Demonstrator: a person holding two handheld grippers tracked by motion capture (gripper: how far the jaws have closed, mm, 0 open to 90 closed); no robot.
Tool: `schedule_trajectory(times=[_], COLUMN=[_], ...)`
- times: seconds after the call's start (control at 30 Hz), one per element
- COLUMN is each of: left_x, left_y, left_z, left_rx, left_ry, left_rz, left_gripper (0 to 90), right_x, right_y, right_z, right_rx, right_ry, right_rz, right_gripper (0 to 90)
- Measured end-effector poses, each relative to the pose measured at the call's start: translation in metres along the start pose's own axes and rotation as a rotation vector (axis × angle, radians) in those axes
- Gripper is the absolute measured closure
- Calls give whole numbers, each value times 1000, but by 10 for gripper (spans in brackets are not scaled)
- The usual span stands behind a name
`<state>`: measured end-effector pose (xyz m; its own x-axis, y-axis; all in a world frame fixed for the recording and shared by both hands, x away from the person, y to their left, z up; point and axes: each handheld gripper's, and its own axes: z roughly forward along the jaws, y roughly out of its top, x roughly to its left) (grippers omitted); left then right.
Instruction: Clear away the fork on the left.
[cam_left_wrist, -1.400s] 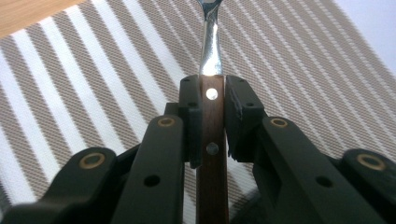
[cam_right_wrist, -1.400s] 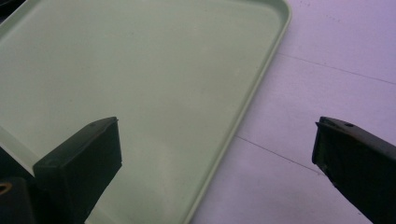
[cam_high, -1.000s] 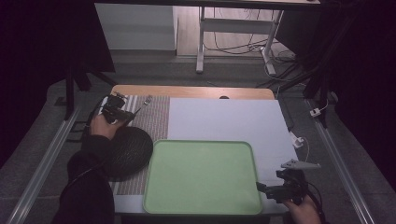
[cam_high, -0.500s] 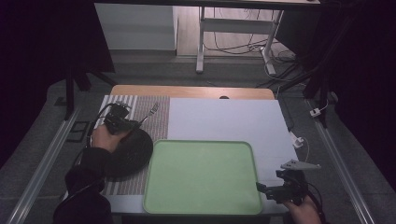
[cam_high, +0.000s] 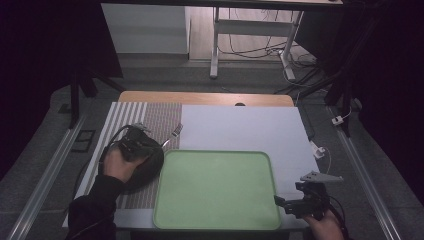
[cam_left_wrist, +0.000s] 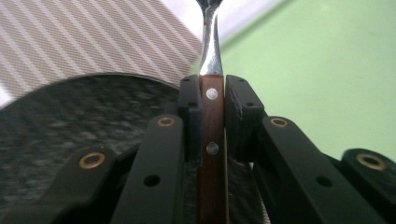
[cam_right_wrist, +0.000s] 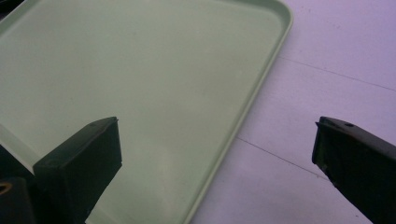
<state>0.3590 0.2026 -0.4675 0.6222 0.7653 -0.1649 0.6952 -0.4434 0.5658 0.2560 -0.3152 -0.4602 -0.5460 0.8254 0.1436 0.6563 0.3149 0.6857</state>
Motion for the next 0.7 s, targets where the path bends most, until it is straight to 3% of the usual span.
schedule_trajectory(times=[0.37, 0.7], left_x=[-47, -80], left_y=[-15, -23], left_z=[4, 24], left_rx=[21, 74], left_ry=[-26, -55], left_rz=[35, 65], left_gripper=[774, 774], right_x=[1, 1], right_y=[0, 0], right_z=[0, 0], right_rx=[3, 4], right_ry=[-2, -1], right_rz=[-5, -9], right_gripper=[15, 15])
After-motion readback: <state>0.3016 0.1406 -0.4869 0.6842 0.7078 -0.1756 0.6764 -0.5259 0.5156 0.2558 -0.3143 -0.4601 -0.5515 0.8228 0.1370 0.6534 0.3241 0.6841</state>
